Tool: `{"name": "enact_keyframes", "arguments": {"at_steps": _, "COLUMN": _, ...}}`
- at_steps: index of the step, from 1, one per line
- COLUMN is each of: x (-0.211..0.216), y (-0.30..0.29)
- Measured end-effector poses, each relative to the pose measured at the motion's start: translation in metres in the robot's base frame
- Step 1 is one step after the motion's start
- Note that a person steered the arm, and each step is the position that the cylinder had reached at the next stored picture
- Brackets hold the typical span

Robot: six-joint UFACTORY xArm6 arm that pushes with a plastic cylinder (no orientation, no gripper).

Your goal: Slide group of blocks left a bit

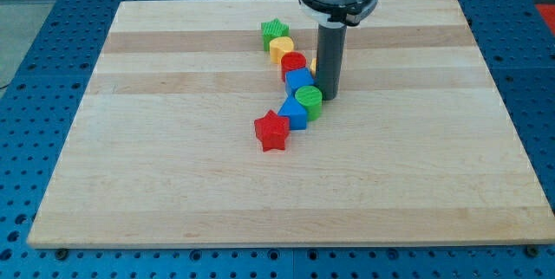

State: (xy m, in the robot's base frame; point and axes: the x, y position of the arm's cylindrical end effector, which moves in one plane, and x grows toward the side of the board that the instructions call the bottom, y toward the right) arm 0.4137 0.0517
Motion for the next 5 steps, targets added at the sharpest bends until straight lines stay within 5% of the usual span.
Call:
{"name": "enact_keyframes", "arguments": {"at_steps": 2, "x": 0.009, "y": 0.038}}
{"name": "enact_keyframes", "arguments": {"at_steps": 5, "x": 0.016, "y": 0.007}}
